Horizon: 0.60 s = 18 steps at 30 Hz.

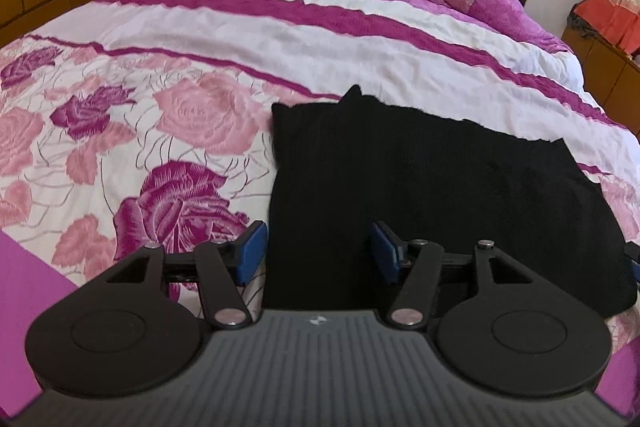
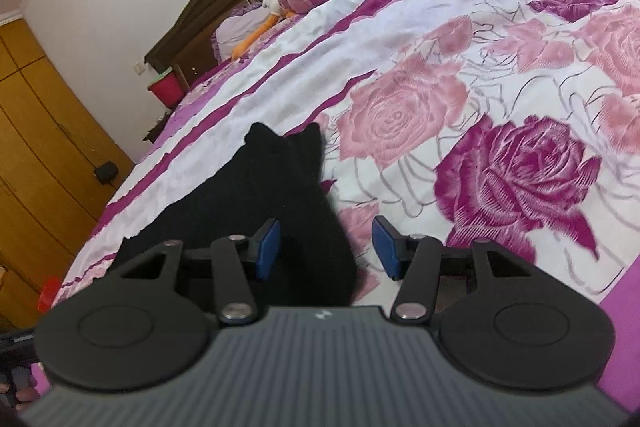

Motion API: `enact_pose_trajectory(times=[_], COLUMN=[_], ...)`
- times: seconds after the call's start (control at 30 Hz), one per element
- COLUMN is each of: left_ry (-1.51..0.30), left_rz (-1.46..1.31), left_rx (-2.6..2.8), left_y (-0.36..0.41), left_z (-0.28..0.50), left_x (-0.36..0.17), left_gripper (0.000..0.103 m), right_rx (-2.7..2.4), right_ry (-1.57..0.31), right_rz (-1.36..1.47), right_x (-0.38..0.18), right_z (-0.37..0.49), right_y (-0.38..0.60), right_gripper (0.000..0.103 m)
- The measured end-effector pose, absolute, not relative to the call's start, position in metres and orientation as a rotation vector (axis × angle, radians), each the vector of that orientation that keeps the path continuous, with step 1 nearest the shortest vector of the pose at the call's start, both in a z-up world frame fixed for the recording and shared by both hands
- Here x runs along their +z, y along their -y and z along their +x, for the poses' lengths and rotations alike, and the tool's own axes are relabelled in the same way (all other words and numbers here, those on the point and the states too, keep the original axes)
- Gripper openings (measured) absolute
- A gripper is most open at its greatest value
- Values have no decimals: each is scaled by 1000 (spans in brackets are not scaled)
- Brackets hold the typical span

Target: Fold small clothes

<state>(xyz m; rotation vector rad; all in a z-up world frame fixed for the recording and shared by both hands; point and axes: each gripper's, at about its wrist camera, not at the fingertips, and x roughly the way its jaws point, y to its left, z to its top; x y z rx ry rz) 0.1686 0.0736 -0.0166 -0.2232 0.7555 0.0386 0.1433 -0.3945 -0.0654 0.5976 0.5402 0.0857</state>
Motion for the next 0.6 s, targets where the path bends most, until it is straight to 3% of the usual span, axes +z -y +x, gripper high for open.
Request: enact_pose_trajectory(times=[0.6], left_ry=[-788], left_rz=[-226], left_rx=[53], left_y=[-73], left_z=[178], left_x=[-24], left_gripper=[67], right_rx=[180], right_ry=[-531], right_rz=[668], right_x=[-84], right_z=[160], right_y=[373], right_gripper=[56])
